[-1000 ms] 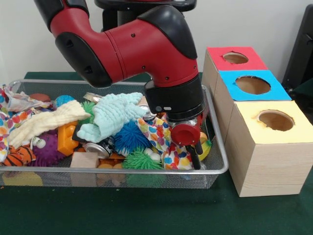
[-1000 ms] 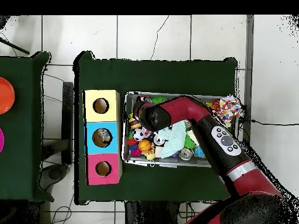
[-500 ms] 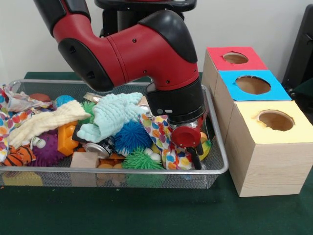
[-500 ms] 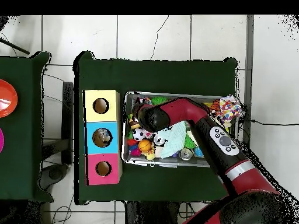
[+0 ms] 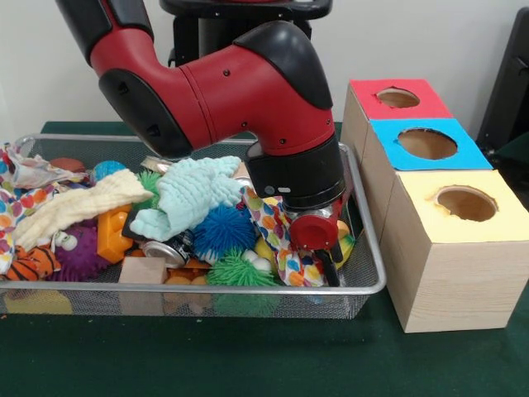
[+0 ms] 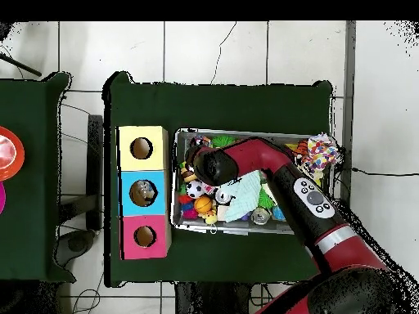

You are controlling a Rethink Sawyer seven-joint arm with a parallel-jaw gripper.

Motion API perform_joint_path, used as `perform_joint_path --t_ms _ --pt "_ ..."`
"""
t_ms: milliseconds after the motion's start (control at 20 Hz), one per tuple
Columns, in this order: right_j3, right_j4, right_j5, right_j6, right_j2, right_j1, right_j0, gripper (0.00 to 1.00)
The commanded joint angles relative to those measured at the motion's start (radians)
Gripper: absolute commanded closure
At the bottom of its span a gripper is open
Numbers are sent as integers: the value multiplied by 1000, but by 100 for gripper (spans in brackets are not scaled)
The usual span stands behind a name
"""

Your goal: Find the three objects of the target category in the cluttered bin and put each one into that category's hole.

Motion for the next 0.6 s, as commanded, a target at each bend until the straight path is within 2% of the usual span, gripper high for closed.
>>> perform_joint_path --t_ms 50,600 --pt "-42 -99 20 -219 -80 40 5 0" --pt "-56 -89 32 -229 -68 47 5 0"
